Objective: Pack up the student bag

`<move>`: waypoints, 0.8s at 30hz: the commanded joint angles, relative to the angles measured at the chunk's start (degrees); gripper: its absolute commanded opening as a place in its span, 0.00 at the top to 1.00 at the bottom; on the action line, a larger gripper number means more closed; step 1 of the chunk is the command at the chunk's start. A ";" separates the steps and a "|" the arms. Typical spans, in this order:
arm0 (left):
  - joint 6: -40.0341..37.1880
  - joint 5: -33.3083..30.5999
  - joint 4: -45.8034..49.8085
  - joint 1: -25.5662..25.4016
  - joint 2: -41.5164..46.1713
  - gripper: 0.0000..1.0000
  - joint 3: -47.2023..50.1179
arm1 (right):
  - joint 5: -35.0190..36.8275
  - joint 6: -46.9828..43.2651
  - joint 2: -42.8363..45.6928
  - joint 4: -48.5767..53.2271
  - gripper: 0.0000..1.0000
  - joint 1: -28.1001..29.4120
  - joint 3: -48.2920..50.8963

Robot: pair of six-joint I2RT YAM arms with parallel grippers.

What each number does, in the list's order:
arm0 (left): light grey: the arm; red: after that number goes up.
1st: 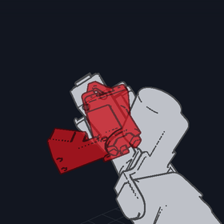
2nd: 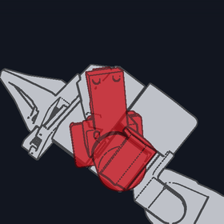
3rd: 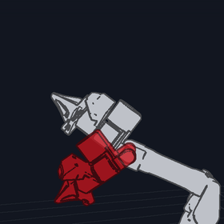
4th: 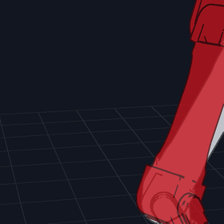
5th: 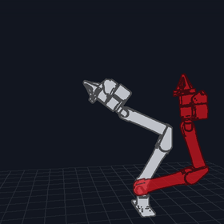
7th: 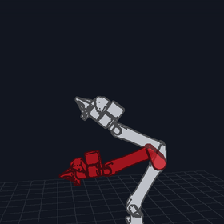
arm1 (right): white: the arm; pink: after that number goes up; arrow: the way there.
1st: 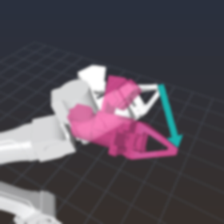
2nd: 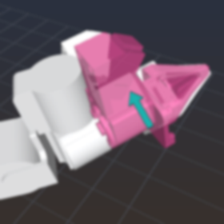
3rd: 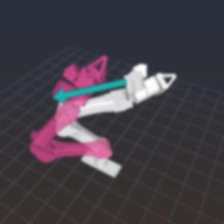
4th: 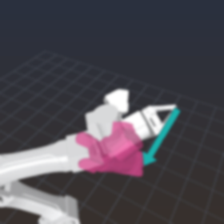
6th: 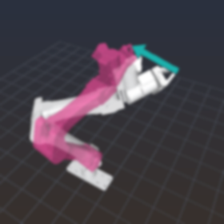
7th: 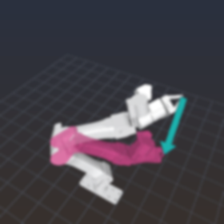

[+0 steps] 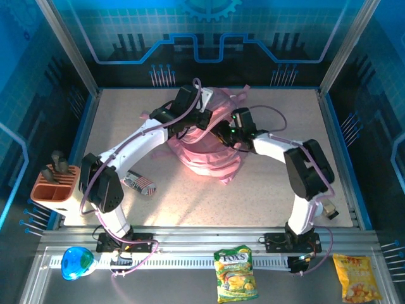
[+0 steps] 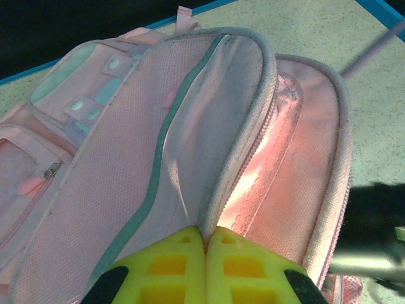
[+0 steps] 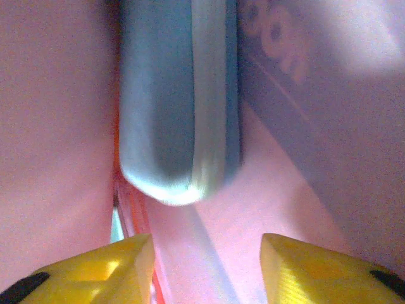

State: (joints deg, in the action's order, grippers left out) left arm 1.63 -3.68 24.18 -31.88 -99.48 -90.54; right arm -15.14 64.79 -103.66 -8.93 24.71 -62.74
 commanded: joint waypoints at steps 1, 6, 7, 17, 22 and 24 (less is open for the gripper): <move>2.74 4.06 -1.80 0.32 0.69 1.00 -1.20 | 1.42 -0.78 11.01 -1.71 0.45 -1.96 7.72; 4.21 10.02 -1.20 0.15 -3.25 1.00 -3.91 | 8.50 -3.91 25.07 9.49 0.35 -4.02 16.20; 4.78 11.52 -1.07 0.09 -4.06 1.00 -4.55 | 9.85 -4.29 27.17 11.56 0.33 -4.51 16.95; 8.73 17.92 4.54 -0.21 -9.37 0.50 -9.39 | 16.10 -8.25 35.87 22.51 0.16 -7.98 15.62; 11.65 15.41 2.20 4.06 -2.88 0.33 -0.27 | 15.15 -9.06 34.03 22.91 0.14 -7.89 13.86; 15.40 14.92 0.41 7.49 0.10 0.28 4.67 | 14.57 -9.15 32.92 22.52 0.13 -7.59 13.40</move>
State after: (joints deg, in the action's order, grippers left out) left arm 12.10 12.27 25.96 -28.77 -104.77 -90.39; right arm -0.84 57.10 -69.43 12.14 17.19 -47.13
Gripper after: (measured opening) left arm 0.710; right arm 0.868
